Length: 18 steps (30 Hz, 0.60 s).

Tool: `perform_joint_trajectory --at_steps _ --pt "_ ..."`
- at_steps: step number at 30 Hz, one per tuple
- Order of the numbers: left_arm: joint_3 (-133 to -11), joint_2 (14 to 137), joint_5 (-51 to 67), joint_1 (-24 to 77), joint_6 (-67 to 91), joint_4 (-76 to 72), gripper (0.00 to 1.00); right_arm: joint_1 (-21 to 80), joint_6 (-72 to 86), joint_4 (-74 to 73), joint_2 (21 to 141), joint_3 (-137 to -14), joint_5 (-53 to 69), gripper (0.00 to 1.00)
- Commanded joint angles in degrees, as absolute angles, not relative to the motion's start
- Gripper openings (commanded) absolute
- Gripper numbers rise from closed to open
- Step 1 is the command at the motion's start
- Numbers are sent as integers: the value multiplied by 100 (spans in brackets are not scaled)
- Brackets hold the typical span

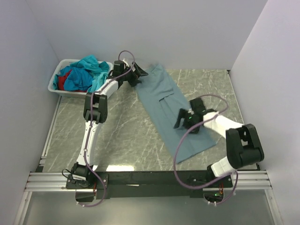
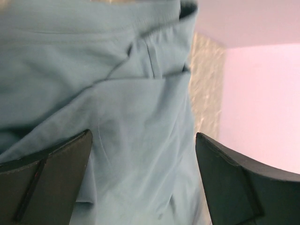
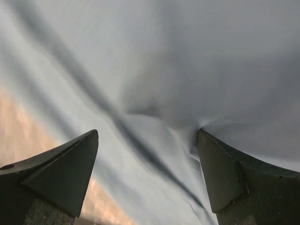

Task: Fold and stack the t-shirts
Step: Fold the tshirt

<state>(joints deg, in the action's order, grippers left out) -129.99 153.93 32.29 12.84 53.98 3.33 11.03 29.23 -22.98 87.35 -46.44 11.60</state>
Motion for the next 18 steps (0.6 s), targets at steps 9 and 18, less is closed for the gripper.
perform_joint_trajectory --at_steps 9,18 --pt "-13473 15987 2813 1371 6205 -817 100 4068 4052 -2022 8481 -4358 2136 93" --pt "-13623 15584 2181 1415 5380 -414 99 4324 3674 -2706 8184 -5290 1407 94"
